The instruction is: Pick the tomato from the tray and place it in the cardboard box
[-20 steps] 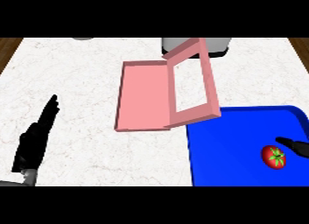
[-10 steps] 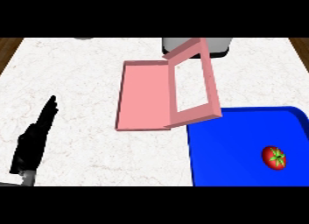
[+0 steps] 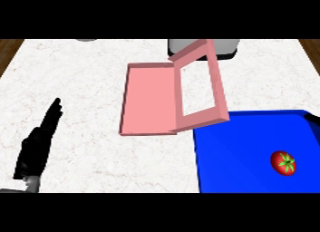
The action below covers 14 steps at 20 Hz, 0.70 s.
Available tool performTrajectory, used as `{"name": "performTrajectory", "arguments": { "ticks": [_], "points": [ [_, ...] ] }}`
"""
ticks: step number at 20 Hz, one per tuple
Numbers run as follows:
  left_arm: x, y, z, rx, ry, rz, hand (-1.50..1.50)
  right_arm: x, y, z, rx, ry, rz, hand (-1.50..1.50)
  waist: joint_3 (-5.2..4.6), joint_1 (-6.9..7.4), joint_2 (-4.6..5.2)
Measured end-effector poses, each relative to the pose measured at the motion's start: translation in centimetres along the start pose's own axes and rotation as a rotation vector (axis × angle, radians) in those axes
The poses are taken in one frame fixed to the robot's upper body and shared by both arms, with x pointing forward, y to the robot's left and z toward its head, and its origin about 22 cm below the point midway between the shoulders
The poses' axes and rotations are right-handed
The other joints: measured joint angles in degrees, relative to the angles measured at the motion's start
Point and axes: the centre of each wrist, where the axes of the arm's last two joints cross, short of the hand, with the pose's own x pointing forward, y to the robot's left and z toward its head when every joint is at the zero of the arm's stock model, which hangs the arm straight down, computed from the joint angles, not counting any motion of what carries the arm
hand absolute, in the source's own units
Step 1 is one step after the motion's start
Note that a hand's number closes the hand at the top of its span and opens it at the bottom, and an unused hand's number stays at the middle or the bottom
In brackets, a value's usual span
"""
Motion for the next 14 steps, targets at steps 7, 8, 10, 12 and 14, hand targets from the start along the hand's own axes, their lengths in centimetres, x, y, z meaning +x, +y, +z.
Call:
{"name": "performTrajectory", "arguments": {
  "ticks": [7,8,10,12,14],
  "points": [
    [-0.3,0.4,0.0,0.004,-0.001,-0.009,0.00,2.1,2.4,-0.4,0.017,0.082,0.031,-1.50,0.04,-0.08,0.01],
    [-0.2,0.5,-0.1,-0.001,-0.002,-0.008,0.00,2.5,2.6,-0.7,0.016,0.089,0.034,-1.50,0.05,-0.05,0.02],
    [0.1,0.4,-0.3,0.001,0.002,-0.007,0.00,2.4,3.6,-1.0,0.026,0.114,0.043,-1.50,0.05,-0.04,0.03],
    [-0.3,0.3,-0.6,0.002,0.004,-0.009,0.00,2.3,4.0,-0.9,0.036,0.133,0.053,-1.50,0.06,-0.10,0.04],
    [-0.1,0.2,-1.0,0.001,0.004,-0.010,0.00,1.9,4.4,-1.6,0.041,0.149,0.056,-1.50,0.05,-0.04,0.05]
  ]
}}
